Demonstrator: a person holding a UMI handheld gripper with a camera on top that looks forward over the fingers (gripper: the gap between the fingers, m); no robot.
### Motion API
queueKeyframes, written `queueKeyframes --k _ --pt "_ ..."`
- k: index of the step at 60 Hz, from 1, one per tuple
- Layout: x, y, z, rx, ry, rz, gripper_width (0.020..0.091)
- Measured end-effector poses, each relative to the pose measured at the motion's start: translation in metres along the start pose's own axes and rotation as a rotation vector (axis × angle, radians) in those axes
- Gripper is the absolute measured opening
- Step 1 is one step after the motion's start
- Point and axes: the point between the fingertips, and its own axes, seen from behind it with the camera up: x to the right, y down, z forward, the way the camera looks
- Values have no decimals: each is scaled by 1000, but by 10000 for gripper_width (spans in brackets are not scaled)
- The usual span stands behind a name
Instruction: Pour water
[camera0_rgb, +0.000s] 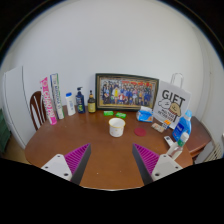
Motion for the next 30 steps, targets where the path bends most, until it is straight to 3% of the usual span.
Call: queueKeyframes --k 19,30 --pt "188 108 14 -13 109 34 859" --pt "274 140 56 13 146 99 860"
